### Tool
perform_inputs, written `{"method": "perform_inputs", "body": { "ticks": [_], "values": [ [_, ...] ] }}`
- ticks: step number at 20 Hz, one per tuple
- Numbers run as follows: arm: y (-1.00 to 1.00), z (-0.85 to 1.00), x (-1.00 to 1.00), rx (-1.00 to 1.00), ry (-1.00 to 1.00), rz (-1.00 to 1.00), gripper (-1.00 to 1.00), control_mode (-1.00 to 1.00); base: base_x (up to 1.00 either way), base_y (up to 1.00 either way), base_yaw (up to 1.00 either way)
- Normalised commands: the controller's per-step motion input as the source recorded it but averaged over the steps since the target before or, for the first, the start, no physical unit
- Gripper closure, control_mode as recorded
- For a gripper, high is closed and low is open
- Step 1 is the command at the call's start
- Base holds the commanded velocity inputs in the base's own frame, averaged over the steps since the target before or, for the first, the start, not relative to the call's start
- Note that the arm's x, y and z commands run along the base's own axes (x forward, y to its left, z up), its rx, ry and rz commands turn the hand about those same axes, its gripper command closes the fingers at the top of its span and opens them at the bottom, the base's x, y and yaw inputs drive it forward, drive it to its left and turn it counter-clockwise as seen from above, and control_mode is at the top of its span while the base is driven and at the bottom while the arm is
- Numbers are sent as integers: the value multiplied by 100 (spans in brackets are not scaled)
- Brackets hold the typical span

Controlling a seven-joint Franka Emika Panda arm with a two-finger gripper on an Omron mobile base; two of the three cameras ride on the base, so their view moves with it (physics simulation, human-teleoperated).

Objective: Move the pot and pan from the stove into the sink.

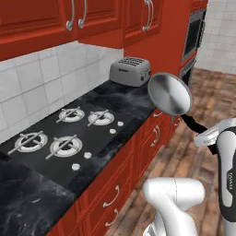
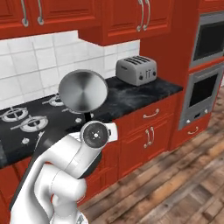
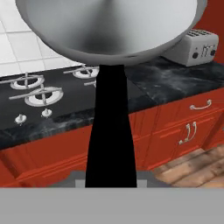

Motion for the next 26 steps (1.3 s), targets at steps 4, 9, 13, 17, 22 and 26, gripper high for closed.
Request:
{"method": "perform_inputs", "body": {
  "ticks": [4, 9, 13, 17, 22, 26],
  "values": [
    [0, 0, 0, 0, 0, 0, 100, 100, 12, -6, -45],
    [0, 0, 0, 0, 0, 0, 100, 100, 12, -7, -45],
    [0, 0, 0, 0, 0, 0, 100, 100, 12, -11, -44],
    [0, 0, 0, 0, 0, 0, 100, 100, 13, -17, -43],
    [0, 0, 0, 0, 0, 0, 100, 100, 8, -29, -41],
    [0, 0, 0, 0, 0, 0, 100, 100, 0, -13, -20]
  ]
}}
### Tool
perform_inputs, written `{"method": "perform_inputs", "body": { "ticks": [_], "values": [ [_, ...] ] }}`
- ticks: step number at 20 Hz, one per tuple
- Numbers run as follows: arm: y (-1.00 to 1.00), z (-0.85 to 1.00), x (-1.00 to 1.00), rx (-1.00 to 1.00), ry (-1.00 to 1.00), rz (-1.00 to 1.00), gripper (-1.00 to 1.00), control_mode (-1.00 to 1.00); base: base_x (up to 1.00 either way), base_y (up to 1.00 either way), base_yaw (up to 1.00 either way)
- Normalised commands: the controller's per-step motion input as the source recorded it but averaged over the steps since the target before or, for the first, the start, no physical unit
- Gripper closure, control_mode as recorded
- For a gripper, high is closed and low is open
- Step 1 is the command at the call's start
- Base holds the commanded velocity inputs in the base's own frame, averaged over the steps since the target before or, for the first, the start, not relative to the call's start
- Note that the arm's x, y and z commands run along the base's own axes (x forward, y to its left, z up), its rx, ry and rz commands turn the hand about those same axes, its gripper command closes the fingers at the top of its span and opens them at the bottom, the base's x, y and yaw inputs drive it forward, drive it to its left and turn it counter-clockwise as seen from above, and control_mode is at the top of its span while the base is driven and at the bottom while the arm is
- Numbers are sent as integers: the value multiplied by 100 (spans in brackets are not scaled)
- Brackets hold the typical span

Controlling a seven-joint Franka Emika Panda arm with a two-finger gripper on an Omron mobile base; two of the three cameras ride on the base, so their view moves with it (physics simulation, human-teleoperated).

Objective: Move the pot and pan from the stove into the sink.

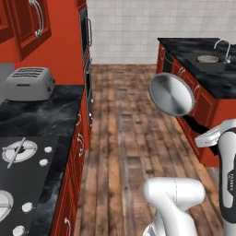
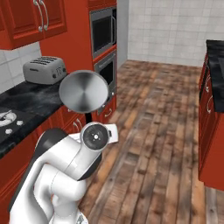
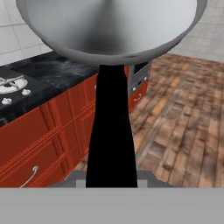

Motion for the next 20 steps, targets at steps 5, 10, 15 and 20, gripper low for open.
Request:
{"method": "perform_inputs", "body": {
  "ticks": [5, 10, 15, 20],
  "values": [
    [0, 0, 0, 0, 0, 0, 100, 100, 0, 0, 0],
    [0, 0, 0, 0, 0, 0, 100, 100, 36, 4, -3],
    [0, 0, 0, 0, 0, 0, 100, 100, 63, 0, -9],
    [0, 0, 0, 0, 0, 0, 100, 100, 68, 3, -8]
  ]
}}
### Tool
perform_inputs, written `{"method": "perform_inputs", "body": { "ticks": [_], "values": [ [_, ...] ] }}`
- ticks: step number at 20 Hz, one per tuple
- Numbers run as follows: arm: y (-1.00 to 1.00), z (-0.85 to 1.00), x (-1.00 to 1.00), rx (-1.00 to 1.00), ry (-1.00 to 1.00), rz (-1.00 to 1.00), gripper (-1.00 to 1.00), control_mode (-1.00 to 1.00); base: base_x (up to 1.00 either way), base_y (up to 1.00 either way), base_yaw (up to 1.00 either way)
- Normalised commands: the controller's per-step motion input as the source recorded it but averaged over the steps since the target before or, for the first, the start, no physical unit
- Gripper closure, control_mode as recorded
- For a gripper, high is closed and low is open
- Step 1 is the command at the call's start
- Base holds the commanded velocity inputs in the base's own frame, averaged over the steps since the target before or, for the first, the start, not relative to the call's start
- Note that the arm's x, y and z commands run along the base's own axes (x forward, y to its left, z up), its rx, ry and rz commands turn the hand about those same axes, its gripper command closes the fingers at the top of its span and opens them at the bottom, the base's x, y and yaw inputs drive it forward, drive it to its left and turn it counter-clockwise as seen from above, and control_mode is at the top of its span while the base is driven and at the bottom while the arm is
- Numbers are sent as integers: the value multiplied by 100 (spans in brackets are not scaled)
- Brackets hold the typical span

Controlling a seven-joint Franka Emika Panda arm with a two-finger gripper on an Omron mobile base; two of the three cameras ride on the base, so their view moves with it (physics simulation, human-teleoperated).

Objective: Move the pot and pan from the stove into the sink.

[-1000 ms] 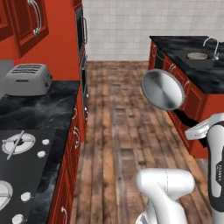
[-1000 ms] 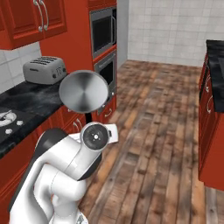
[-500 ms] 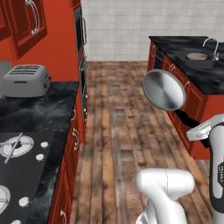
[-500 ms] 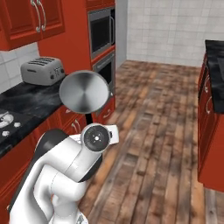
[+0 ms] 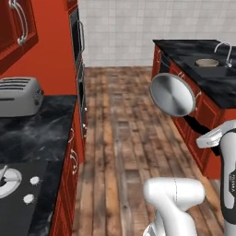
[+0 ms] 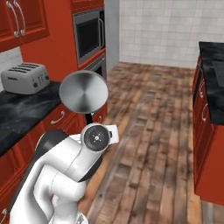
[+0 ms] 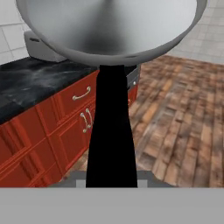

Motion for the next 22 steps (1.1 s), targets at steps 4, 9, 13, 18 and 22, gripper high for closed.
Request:
{"method": "perform_inputs", "body": {
  "ticks": [4, 9, 13, 18, 22],
  "values": [
    [0, 0, 0, 0, 0, 0, 100, 100, 71, 19, -3],
    [0, 0, 0, 0, 0, 0, 100, 100, 73, 20, -3],
    [0, 0, 0, 0, 0, 0, 100, 100, 74, 22, -3],
    [0, 0, 0, 0, 0, 0, 100, 100, 75, 22, -3],
    [0, 0, 0, 0, 0, 0, 100, 100, 81, 23, -3]
  ]
}}
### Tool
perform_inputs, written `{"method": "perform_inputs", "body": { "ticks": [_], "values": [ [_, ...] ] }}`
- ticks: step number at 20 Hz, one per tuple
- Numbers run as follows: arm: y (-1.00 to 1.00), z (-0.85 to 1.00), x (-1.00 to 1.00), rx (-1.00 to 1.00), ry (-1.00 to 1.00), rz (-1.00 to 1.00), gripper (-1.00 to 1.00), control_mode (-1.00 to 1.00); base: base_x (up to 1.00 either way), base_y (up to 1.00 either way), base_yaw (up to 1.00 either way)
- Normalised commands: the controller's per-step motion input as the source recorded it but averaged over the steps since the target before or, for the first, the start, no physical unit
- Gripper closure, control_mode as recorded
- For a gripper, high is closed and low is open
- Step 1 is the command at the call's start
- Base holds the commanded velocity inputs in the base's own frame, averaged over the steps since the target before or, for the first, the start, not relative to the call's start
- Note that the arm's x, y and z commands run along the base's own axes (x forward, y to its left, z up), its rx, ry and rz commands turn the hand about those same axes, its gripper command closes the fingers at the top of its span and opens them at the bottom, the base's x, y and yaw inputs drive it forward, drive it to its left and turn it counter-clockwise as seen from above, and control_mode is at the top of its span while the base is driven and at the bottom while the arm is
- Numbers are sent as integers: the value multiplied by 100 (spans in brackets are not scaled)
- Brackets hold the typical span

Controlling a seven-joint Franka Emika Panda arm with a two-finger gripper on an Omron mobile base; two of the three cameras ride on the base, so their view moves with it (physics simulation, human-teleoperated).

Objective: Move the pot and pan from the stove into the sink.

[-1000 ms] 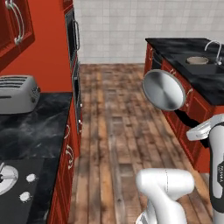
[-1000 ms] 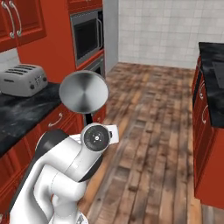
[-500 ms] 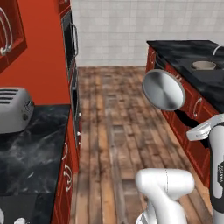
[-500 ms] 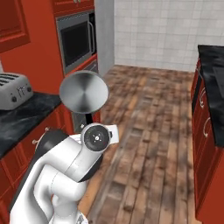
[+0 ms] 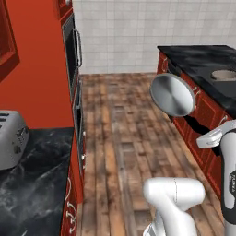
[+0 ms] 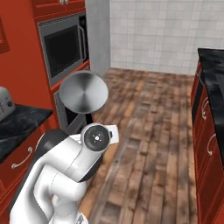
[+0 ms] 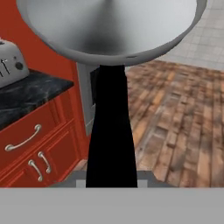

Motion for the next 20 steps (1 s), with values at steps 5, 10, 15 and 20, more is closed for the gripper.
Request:
{"method": "perform_inputs", "body": {
  "ticks": [5, 10, 15, 20],
  "values": [
    [0, 0, 0, 0, 0, 0, 100, 100, 82, 24, -3],
    [0, 0, 0, 0, 0, 0, 100, 100, 82, 24, -3],
    [0, 0, 0, 0, 0, 0, 100, 100, 84, 24, -3],
    [0, 0, 0, 0, 0, 0, 100, 100, 83, 21, -3]
  ]
}}
